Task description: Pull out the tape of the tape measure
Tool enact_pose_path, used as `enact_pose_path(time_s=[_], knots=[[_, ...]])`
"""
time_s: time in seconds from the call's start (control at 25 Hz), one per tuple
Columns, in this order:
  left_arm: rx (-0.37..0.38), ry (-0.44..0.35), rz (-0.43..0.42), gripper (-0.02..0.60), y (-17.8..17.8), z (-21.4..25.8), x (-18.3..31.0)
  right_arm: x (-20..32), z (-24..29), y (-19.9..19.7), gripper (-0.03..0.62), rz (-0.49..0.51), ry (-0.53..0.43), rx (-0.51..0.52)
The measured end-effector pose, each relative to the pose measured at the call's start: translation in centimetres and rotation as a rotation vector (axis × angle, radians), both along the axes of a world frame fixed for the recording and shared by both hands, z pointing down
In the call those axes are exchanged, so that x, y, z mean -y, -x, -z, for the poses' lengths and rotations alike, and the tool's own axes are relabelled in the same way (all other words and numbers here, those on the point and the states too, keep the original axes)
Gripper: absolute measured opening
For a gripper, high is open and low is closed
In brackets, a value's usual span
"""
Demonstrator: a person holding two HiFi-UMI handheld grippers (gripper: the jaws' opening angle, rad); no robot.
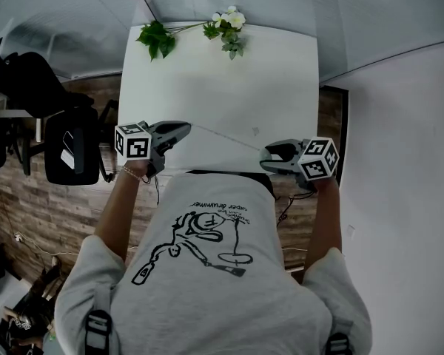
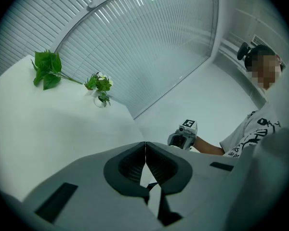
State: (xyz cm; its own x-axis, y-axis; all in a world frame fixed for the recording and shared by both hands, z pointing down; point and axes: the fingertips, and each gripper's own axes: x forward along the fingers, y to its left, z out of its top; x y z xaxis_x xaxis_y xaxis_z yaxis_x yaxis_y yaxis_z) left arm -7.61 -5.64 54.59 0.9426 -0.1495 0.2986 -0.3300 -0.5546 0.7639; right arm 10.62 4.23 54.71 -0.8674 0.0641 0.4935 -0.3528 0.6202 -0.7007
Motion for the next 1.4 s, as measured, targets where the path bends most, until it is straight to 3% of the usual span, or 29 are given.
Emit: enact_pose_path(time_s=[1.4], knots=[[0.044,-0.004,0.062,0.021,2.4,-1.4,1.7,0.0,-0.6,-0.8,0.222,-0.002,0.021,-0.016]])
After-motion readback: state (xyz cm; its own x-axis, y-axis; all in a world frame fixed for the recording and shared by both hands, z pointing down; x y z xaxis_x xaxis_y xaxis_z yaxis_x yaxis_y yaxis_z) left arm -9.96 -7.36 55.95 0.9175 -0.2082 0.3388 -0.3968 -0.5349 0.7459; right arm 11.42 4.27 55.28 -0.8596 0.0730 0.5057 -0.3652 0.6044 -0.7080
